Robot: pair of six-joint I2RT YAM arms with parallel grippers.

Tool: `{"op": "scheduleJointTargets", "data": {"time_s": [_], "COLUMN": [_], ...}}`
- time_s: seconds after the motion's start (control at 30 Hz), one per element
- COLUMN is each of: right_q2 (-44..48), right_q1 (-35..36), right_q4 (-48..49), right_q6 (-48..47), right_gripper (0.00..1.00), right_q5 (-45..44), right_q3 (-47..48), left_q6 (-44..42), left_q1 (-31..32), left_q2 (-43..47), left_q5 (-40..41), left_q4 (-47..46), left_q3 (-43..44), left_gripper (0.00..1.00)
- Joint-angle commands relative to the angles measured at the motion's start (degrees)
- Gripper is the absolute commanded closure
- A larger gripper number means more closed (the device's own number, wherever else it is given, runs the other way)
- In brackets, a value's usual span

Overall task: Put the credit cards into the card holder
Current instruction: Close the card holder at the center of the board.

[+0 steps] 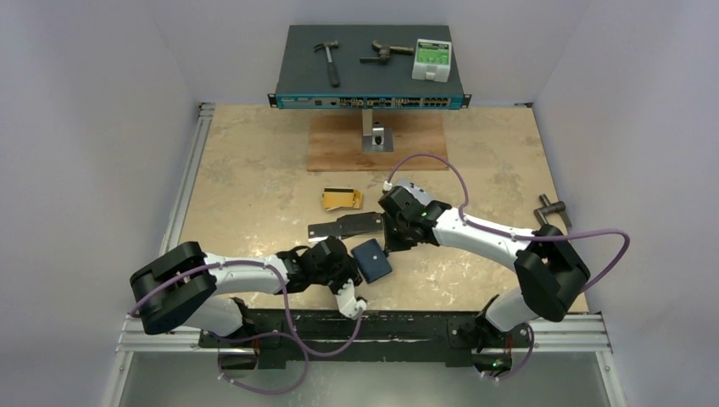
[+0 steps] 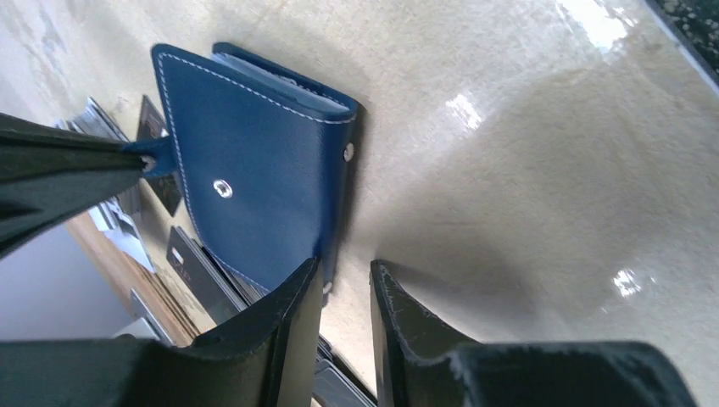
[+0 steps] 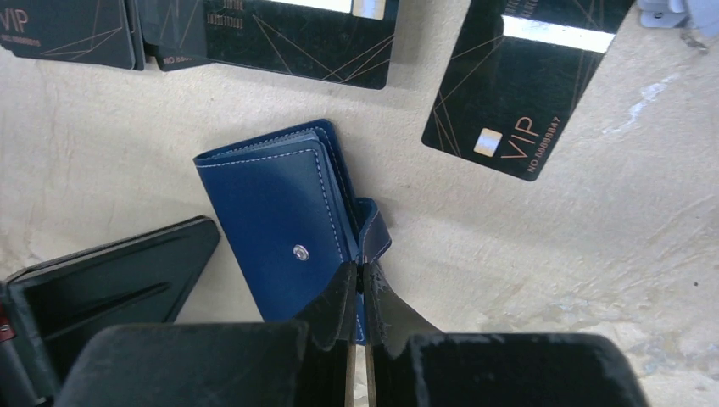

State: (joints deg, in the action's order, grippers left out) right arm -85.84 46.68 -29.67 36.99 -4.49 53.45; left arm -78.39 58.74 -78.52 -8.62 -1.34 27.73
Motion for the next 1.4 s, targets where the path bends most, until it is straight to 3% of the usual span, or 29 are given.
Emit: {"op": "scheduleJointTargets", "data": {"time_s": [0.0, 0.13, 0.27, 1.0, 1.37], "right_q2": [0.7, 0.3, -0.7, -6.0, -6.9], "right_q1": [-0.5, -0.6, -0.5, -0.4, 1.2], "right_q4": [4.2, 3.8, 3.8, 5.5, 4.1], "right_q6": [-2.4, -3.6, -4.8, -6.9, -8.5], "right_gripper": [1.0, 1.0, 1.0, 1.0, 1.0], "right_q5": [4.9, 6.0, 6.6, 7.9, 9.0], "right_q3": [-0.1, 0.1, 0.4, -0.5, 0.6], "left_q6": [-6.2, -2.7, -4.8, -1.4, -0.6], "left_q1": [0.5, 0.5, 0.5, -0.6, -3.7], "left_q2": [-2.0, -1.8, -2.4, -5.1, -5.1], "left_q5": [-2.2, -1.7, -3.9, -8.8, -11.8], "left_q4": [-11.3, -18.5, -25.3, -20.2, -14.8], "left_q3": [-2.2, -1.6, -5.2, -3.4, -2.8], "left_gripper": [0.72, 0.72, 0.72, 0.73, 0.86]}}
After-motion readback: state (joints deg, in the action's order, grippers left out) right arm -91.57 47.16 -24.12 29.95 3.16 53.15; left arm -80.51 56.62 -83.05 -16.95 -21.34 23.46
